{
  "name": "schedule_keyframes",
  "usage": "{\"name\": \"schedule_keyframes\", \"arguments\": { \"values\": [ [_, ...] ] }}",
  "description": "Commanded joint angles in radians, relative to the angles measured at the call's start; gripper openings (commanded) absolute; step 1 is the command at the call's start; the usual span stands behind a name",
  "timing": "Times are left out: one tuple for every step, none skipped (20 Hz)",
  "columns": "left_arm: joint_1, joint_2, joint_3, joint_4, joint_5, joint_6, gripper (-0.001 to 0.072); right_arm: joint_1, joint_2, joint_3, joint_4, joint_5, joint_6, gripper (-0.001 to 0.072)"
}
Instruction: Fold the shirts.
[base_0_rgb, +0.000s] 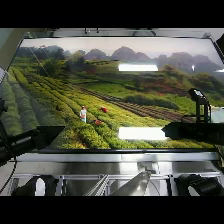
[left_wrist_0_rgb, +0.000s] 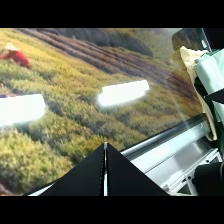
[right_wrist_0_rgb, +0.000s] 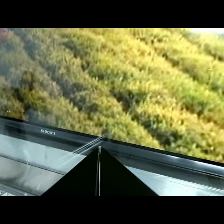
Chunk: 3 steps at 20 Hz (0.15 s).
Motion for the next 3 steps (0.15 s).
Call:
{"name": "schedule_keyframes", "arguments": {
  "values": [
    [0.0,-0.06,-0.003,-0.005,-0.009,-0.002,0.0026,0.004,0.002,-0.006,0.006,-0.001,0.005,0.0023],
    [0.0,-0.078,-0.003,-0.005,-0.011,-0.002,0.0026,0.004,0.002,-0.006,0.006,-0.001,0.005,0.0023],
    [0.0,-0.092,-0.003,-0.005,-0.014,-0.001,0.0026,0.004,0.002,-0.006,0.006,-0.001,0.005,0.0023]
  ]
}}
